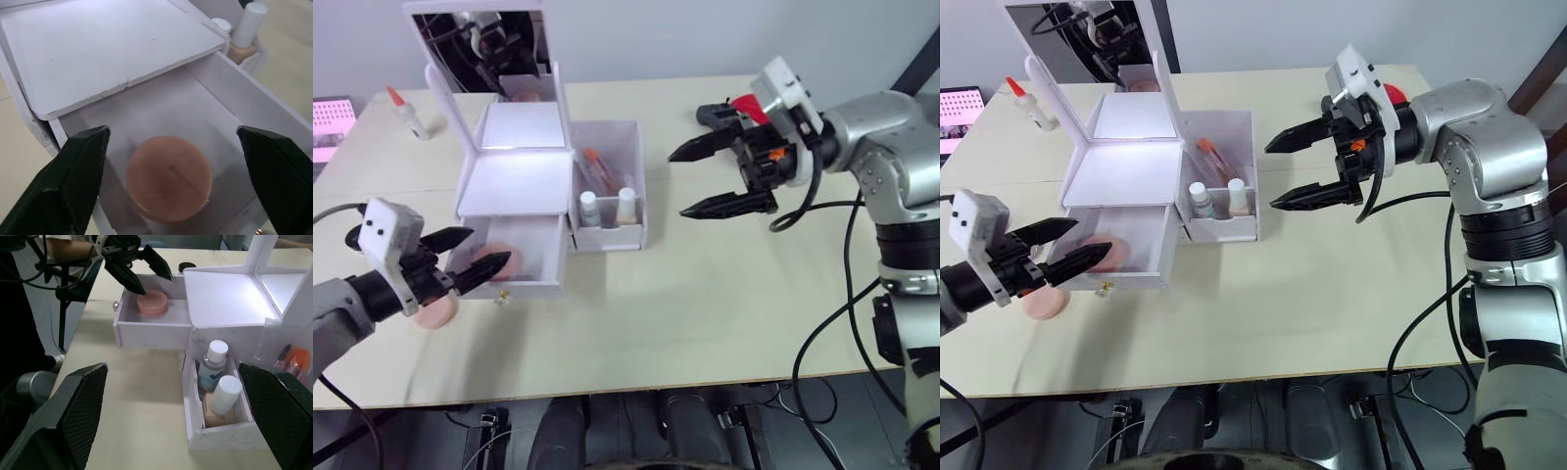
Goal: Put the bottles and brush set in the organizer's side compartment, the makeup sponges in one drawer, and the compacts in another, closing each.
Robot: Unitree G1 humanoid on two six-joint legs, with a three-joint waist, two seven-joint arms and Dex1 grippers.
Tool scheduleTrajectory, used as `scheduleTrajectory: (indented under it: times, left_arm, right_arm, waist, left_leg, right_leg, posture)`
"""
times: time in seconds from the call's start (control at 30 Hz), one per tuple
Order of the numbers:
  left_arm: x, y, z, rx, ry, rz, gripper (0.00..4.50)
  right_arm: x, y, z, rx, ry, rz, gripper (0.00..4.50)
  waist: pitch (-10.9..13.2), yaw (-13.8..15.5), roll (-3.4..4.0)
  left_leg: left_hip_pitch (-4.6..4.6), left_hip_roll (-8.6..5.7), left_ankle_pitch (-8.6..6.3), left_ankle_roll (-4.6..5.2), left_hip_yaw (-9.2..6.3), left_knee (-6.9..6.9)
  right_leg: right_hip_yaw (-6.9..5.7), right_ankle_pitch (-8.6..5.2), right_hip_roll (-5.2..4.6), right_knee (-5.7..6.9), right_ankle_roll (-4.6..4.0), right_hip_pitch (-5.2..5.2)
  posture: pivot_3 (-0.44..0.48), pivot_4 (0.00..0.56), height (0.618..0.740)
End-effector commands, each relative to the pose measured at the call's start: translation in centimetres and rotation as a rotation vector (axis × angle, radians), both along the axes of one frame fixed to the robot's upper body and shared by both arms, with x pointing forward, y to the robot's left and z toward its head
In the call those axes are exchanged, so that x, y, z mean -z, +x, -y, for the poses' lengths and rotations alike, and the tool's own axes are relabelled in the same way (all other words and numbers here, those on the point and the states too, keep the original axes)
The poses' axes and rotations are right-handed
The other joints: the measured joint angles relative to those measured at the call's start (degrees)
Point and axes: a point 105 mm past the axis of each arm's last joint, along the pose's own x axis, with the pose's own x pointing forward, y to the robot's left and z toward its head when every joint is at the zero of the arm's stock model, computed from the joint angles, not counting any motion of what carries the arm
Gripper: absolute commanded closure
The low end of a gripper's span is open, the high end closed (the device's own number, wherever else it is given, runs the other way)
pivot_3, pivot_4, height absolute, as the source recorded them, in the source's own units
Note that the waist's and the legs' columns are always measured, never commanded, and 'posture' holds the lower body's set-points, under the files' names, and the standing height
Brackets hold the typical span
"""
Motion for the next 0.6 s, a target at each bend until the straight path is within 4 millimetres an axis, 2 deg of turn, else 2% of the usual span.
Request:
scheduleTrajectory:
  times: [0.03,0.2,0.33,0.47,0.6]
  left_arm:
    - [-2.8,-0.2,-0.5,-0.008,0.0,0.094,0.02]
    - [-5.5,-1.4,-2.3,-0.073,-0.033,0.177,0.02]
    - [-5.3,-4.1,-4.7,-0.161,-0.005,0.197,0.02]
    - [-2.0,-8.9,-8.6,-0.38,0.033,0.167,0.02]
    - [1.7,-13.6,-9.8,-0.529,0.039,0.098,0.02]
  right_arm:
    - [-1.2,-0.3,-0.2,-0.021,0.0,0.052,0.0]
    - [-1.0,0.1,-0.2,-0.032,0.005,0.045,0.0]
    - [-0.5,0.4,0.1,-0.04,0.004,0.041,0.0]
    - [0.2,1.3,0.6,-0.021,0.022,0.042,0.0]
    - [1.0,2.1,2.0,0.01,0.031,0.036,0.0]
  waist:
    - [0.0,0.1,0.0]
    - [0.0,-0.2,0.0]
    - [0.0,-0.8,0.0]
    - [0.0,-1.0,-0.02]
    - [0.0,-0.7,-0.12]
  left_leg:
    - [0.0,0.0,0.0,0.0,0.0,0.05]
    - [0.01,0.0,0.0,0.0,0.0,0.18]
    - [0.02,0.01,0.0,0.0,0.01,0.13]
    - [0.07,0.02,-0.01,-0.01,0.12,0.03]
    - [0.06,0.03,-0.03,-0.03,0.14,0.11]
  right_leg:
    - [0.0,0.0,0.0,0.03,0.0,0.01]
    - [0.01,0.0,0.0,0.11,0.0,0.04]
    - [0.03,-0.01,0.0,0.11,-0.01,0.03]
    - [0.11,-0.02,0.0,0.06,0.0,-0.01]
    - [0.11,0.02,0.0,-0.25,-0.06,0.11]
  posture:
    - [0.0,0.15,0.74]
    - [0.0,0.15,0.74]
    - [0.0,0.15,0.74]
    - [0.0,0.15,0.74]
    - [0.0,0.15,0.74]
